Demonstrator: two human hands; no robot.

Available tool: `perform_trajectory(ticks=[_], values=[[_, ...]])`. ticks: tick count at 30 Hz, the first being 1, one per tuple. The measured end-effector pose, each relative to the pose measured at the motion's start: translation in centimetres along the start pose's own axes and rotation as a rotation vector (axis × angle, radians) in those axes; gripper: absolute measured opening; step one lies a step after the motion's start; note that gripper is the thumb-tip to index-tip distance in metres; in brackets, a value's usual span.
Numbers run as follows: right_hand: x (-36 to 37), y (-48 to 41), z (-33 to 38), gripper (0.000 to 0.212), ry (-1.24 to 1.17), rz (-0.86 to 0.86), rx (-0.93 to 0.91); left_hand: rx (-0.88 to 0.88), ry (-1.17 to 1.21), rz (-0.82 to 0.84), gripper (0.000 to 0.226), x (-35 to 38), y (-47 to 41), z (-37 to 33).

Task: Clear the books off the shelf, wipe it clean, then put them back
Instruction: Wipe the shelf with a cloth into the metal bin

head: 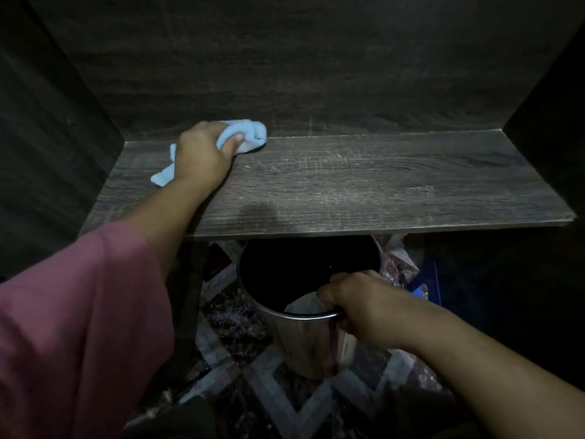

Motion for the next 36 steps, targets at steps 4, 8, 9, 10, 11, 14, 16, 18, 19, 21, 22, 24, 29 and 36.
perform_trajectory(ticks=[4,8,9,10,11,14,16,18,19,21,22,24,29,36], values=[[-0.5,0.9,-0.7,0.016,-0.030,0.019,0.032,0.169,0.012,0.204,0.034,1.9,1.2,-3.4],[-0.8,1.8,-1.1,0.026,-0.051,0.013,0.071,0.293,0.008,0.317,0.038,3.2,3.8,-6.3],[-0.9,2.0,-1.1,0.026,-0.046,0.013,0.075,0.300,0.024,0.339,0.036,3.3,4.4,-6.8],[-0.9,2.2,-1.1,0.025,-0.038,0.014,0.078,0.305,0.044,0.367,0.034,3.2,5.2,-7.3],[-0.9,2.3,-1.0,0.024,-0.028,0.015,0.080,0.319,0.064,0.389,0.032,3.0,6.1,-7.7],[-1.0,2.7,-0.6,0.017,-0.012,0.026,0.078,0.347,0.087,0.453,0.032,2.2,9.0,-8.9],[-1.0,3.2,-0.2,0.017,-0.018,0.033,0.081,0.309,0.086,0.511,0.030,1.3,10.8,-9.7],[-1.0,3.6,0.5,0.021,-0.017,0.033,0.080,0.286,0.083,0.612,0.023,0.2,11.8,-10.4],[-0.9,3.9,0.7,0.019,-0.012,0.035,0.086,0.266,0.112,0.683,0.020,-0.4,12.1,-10.7],[-0.8,4.3,1.0,0.017,0.007,0.049,0.094,0.172,0.191,0.819,0.021,-1.8,12.4,-10.7],[-0.7,4.5,1.1,0.020,0.010,0.061,0.100,0.125,0.224,0.852,0.022,-2.5,12.5,-10.6],[-0.7,4.7,1.1,0.020,0.007,0.068,0.103,0.080,0.272,0.831,0.021,-3.3,12.4,-10.1],[0.0,3.7,-0.1,0.022,0.036,0.042,0.127,0.022,0.289,0.318,0.034,-4.1,10.7,-9.3],[3.2,0.5,-3.1,0.027,0.149,0.017,0.176,0.258,0.110,0.025,0.035,-0.5,9.8,-8.3]])
Point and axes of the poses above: each hand's wrist, its own y-axis away from the middle knuckle, its own x-axis out of the palm, z = x × y, the point moved 3 cm from there along -y, towards the middle knuckle, and after that the axes turned 9 degrees about -x, right-handed, at the moved point
